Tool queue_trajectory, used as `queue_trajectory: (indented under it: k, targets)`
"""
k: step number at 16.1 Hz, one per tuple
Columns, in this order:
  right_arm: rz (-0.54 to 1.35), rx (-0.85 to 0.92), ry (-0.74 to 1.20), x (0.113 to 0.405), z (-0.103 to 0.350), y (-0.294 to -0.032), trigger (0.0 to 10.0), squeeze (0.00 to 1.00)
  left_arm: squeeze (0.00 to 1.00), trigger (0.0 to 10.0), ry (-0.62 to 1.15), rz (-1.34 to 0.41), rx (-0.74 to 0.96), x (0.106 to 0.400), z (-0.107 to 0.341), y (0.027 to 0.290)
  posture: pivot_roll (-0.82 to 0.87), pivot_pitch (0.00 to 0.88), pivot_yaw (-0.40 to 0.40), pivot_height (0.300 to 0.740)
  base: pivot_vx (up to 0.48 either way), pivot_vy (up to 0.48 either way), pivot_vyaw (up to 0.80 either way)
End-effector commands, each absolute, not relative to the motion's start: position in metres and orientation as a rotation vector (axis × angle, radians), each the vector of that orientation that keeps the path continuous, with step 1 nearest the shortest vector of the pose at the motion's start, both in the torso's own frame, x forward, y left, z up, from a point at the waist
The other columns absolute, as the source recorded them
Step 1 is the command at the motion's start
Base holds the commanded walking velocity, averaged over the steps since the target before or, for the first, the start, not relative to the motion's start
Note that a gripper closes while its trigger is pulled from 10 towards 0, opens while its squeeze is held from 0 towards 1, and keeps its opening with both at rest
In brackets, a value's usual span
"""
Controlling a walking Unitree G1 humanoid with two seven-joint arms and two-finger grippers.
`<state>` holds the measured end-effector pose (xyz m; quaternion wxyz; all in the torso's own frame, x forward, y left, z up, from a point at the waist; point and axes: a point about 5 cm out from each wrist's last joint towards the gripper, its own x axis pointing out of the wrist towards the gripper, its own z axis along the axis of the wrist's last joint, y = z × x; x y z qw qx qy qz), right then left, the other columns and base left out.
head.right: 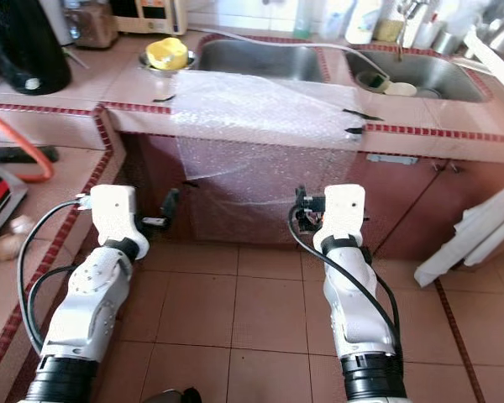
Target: Kitchen organization
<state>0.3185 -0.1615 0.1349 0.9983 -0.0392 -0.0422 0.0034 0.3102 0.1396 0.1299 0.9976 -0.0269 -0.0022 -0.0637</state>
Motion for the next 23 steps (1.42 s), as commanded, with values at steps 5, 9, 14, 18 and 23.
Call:
queue_trajectory:
  k: [5,9,14,18,23]
  targets:
    - [0.003,-0.07,-0.098,0.32,0.135,-0.16,10.0,0.0,0.0,10.0,-0.017,-0.16,-0.055,0.309,0.13,0.136,-0.04,0.052,-0.026,0.74,0.308,0.0,0.0]
    - [-0.008,-0.067,-0.102,0.318,0.134,-0.161,10.0,0.0,0.0,10.0,-0.013,-0.179,-0.053,0.307,0.129,0.134,-0.04,0.064,-0.013,0.74,0.314,0.0,0.0]
    - [-0.026,-0.077,-0.142,0.317,0.143,-0.165,10.0,0.0,0.0,10.0,-0.017,-0.185,-0.045,0.306,0.131,0.134,-0.04,0.08,-0.01,0.74,0.314,0.0,0.0]
    - [-0.001,-0.101,-0.177,0.319,0.153,-0.163,10.0,0.0,0.0,10.0,-0.033,-0.173,-0.053,0.306,0.136,0.135,-0.04,0.086,-0.02,0.74,0.31,0.0,0.0]
    - [0.005,-0.104,-0.174,0.319,0.153,-0.161,10.0,0.0,0.0,10.0,-0.03,-0.175,-0.063,0.306,0.135,0.133,-0.05,0.083,-0.023,0.74,0.36,0.0,0.0]
